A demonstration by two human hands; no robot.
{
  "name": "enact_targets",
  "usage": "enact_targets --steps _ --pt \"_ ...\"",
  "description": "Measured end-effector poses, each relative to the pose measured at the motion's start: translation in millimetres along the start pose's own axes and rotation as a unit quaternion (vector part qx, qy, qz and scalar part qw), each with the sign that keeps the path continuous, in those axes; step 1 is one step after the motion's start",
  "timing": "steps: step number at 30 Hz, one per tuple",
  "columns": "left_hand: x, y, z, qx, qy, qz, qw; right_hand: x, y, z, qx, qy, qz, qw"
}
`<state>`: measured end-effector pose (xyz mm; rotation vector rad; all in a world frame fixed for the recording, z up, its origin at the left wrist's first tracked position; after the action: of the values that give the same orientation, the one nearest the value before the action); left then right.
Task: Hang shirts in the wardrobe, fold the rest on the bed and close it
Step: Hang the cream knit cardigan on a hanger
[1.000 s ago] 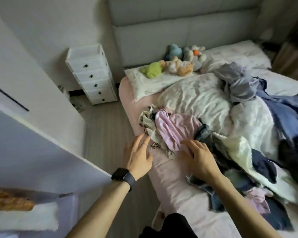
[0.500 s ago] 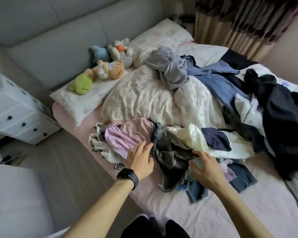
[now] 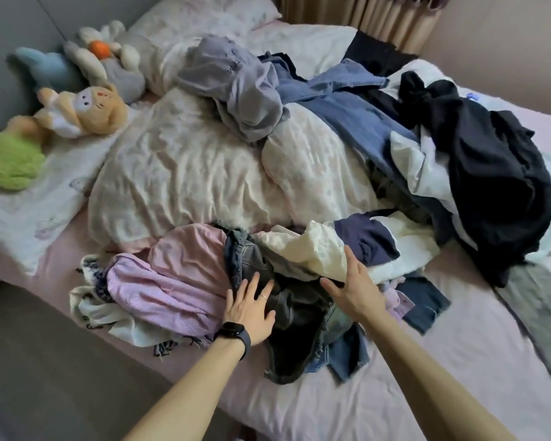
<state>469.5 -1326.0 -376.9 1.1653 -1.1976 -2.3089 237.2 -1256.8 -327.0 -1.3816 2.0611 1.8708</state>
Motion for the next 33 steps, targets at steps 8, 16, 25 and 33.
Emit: enact_targets --steps 8,16,25,33 --pt "8.3 -8.1 -23.1 0.009 -0.025 -0.06 0.998 17.9 -0.9 -22.6 0.064 -0.008 0.094 0.994" --pt "1.6 118.9 -22.1 -0.071 0.003 0.015 0.997 -33.7 131.5 -97.2 0.164 0.086 0.208 0.96" --pt "-49.1 298.6 46.1 -0.105 -0.12 0.234 0.959 -137.5 287.2 -189.8 0.343 0.259 0.315 0.846" --pt "-125.5 395.4 111.4 -0.184 -0.148 0.399 0.886 -217.5 372.1 -212.2 0.463 0.423 0.12 0.769"
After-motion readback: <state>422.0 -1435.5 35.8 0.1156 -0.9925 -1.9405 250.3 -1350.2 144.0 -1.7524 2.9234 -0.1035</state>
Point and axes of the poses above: each hand's wrist, its own x-axis towards the middle knuckle, its own y-axis out of the back of the hand, z = x × y, the point moved 1 cm from there along x, towards the middle knuckle, and after that the axes turned 12 degrees about -y, right-handed, at the moved point
